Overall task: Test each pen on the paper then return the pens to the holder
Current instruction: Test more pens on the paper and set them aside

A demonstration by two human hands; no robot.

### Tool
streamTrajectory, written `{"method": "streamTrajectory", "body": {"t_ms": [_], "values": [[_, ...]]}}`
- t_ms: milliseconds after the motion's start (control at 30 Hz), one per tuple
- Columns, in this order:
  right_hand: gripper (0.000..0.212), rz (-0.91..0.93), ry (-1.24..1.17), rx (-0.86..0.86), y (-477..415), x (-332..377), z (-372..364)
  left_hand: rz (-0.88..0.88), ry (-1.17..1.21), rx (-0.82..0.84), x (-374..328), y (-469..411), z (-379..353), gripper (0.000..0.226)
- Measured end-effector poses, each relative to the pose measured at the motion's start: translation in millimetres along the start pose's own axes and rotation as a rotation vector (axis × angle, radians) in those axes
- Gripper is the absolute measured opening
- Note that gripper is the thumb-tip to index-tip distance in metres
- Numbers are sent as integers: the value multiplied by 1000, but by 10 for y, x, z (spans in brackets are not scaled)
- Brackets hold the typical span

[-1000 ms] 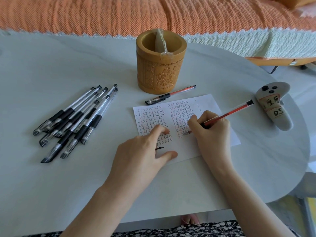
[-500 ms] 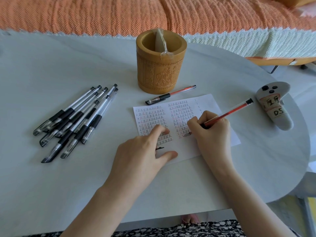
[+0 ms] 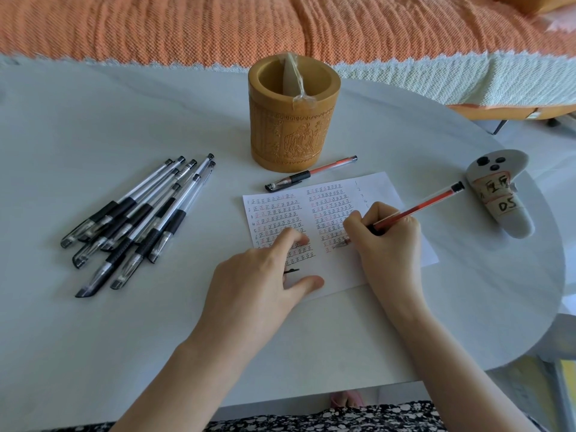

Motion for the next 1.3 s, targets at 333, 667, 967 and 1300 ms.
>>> {"method": "streamTrajectory", "body": {"t_ms": [333,667,967,1300], "values": [[34,5,9,18,5,9,-10,-4,2,-2,-3,0,1,45],[34,11,3,27,3,3,-7,-9,-2,-5,-10,-3,7,46],[34,23,16,26,0,-3,-12,-15,-7,-8,-13,1,9,46],[34,30,-9,22,-1,-5,-13,-22,-7,-17,-3,0,1,46]]}}
Point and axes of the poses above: each hand's wrist, its own y-axis away from the middle knuckle, its own z-axis out of the back of the hand, x = y × z, the point moved 2 cm from there along -y, towards the middle knuckle, and after that the axes turned 2 degrees about x, right-handed, at the moved point
